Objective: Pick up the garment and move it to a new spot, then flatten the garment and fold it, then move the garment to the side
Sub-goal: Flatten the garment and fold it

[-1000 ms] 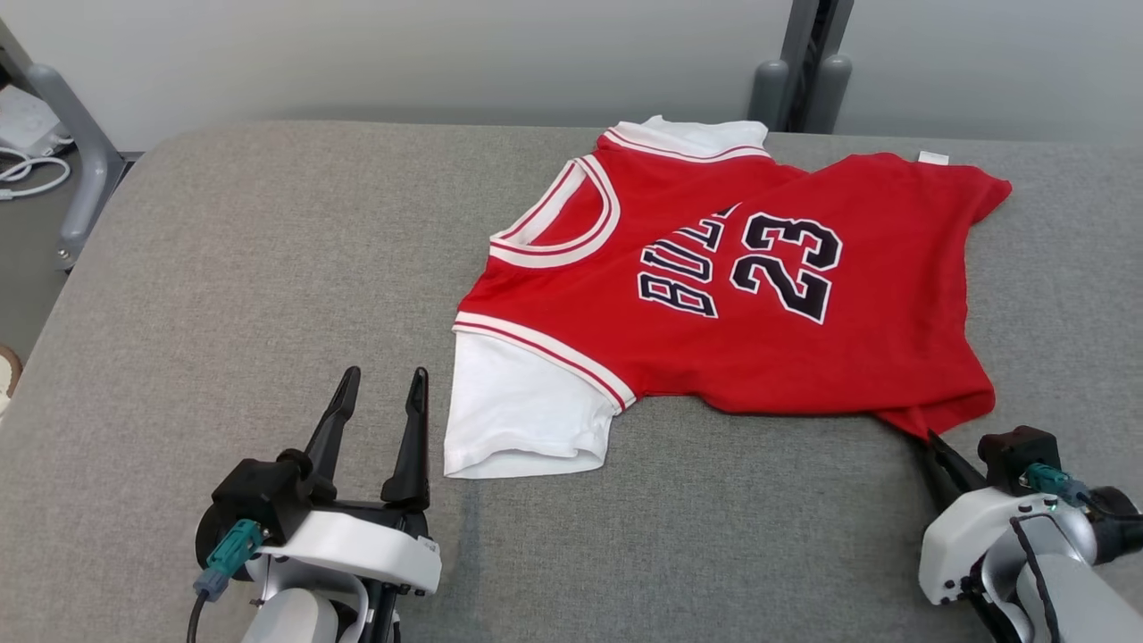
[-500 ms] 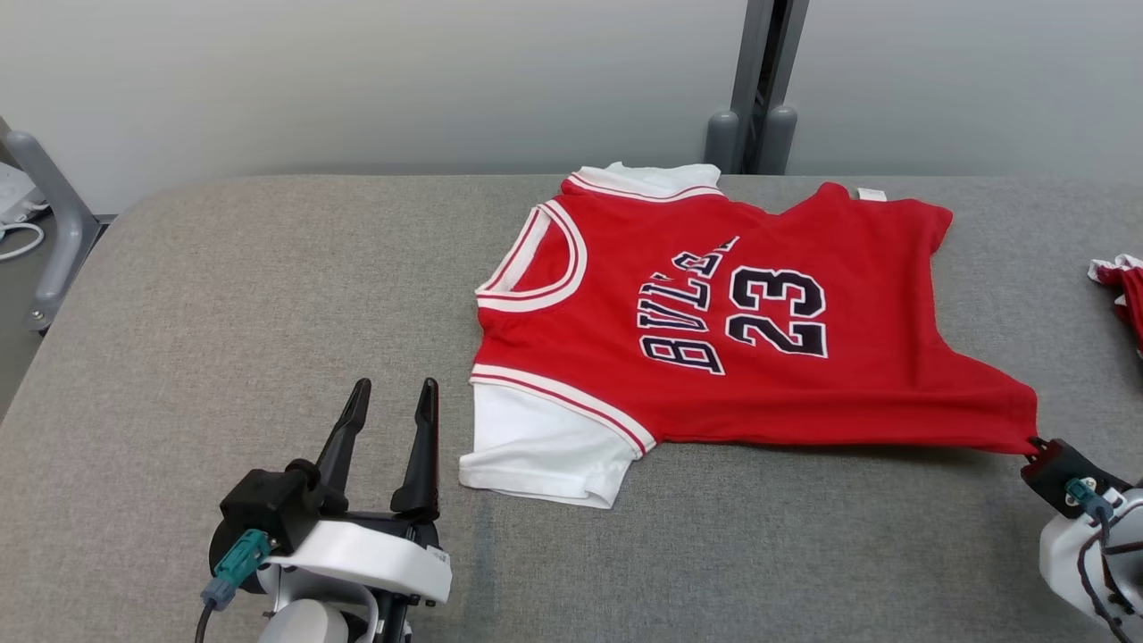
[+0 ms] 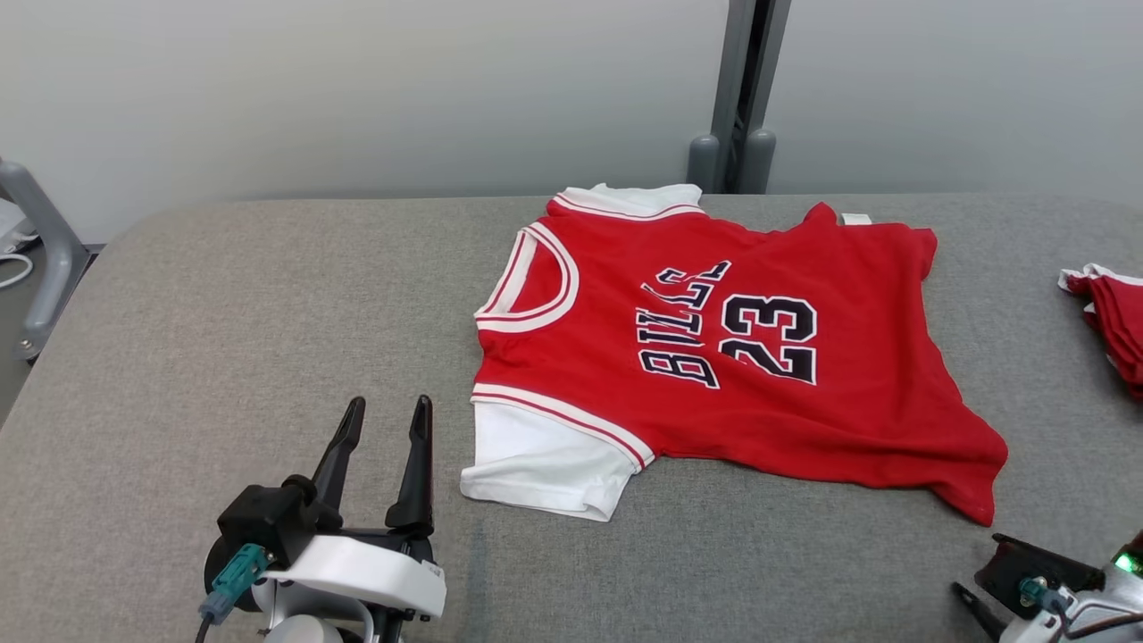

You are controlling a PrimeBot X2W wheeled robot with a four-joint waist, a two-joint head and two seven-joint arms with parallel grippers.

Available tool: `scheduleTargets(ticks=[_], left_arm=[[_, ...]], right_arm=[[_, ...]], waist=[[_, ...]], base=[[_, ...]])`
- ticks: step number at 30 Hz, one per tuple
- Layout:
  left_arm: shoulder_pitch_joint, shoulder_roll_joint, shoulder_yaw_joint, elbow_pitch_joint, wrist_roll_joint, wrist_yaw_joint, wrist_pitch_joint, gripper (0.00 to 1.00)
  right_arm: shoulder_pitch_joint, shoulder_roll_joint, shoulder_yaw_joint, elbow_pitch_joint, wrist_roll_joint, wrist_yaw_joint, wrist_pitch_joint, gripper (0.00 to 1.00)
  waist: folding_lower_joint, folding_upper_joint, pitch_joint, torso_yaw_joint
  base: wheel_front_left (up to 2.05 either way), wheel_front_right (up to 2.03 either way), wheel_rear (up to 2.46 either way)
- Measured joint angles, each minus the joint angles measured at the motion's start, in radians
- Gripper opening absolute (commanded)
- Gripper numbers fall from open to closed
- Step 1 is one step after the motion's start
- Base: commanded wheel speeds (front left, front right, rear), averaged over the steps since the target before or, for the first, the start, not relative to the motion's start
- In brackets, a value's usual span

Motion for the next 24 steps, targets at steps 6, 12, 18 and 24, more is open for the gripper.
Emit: scheduleTargets(ticks=[6, 12, 18, 24], left_arm=[[0.018, 0.000, 0.013, 0.017, 0.008, -0.005, 0.000, 1.00], [0.019, -0.001, 0.000, 0.116, 0.002, 0.002, 0.000, 1.00], [-0.025, -0.001, -0.029, 0.290, -0.009, 0.003, 0.000, 1.00], [-0.081, -0.001, -0.038, 0.409, -0.025, 0.015, 0.000, 1.00]], right_arm=[[0.019, 0.049, -0.178, -0.123, 0.190, 0.000, -0.027, 1.00], [0.067, 0.187, -0.427, -0.209, 0.238, 0.000, -0.084, 1.00], [0.114, 0.327, -0.584, -0.280, 0.207, 0.000, -0.123, 1.00], [0.123, 0.390, -0.642, -0.327, 0.212, 0.000, -0.123, 1.00]], waist=[[0.0000, 0.0000, -0.013, -0.033], [-0.0001, 0.0000, -0.004, -0.068], [0.0000, 0.0000, 0.025, -0.100], [-0.0001, 0.0000, 0.057, -0.127]], base=[[0.00, 0.00, 0.00], [0.00, 0.00, 0.00], [0.00, 0.00, 0.00], [0.00, 0.00, 0.00]])
